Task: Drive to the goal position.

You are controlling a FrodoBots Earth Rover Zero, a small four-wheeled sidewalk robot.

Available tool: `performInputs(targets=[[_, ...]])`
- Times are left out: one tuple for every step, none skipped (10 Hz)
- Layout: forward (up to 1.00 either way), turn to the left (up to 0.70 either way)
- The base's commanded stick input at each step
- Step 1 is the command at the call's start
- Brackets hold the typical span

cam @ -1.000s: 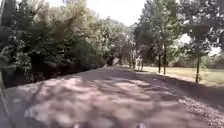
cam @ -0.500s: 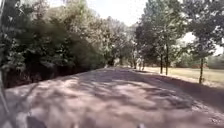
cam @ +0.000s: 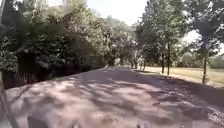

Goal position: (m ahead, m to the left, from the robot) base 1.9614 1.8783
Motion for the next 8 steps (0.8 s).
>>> performInputs(targets=[[0.70, 0.00], [0.70, 0.00], [0.70, 0.00], [0.70, 0.00], [0.70, 0.00], [0.70, 0.00], [0.70, 0.00], [0.70, 0.00]])
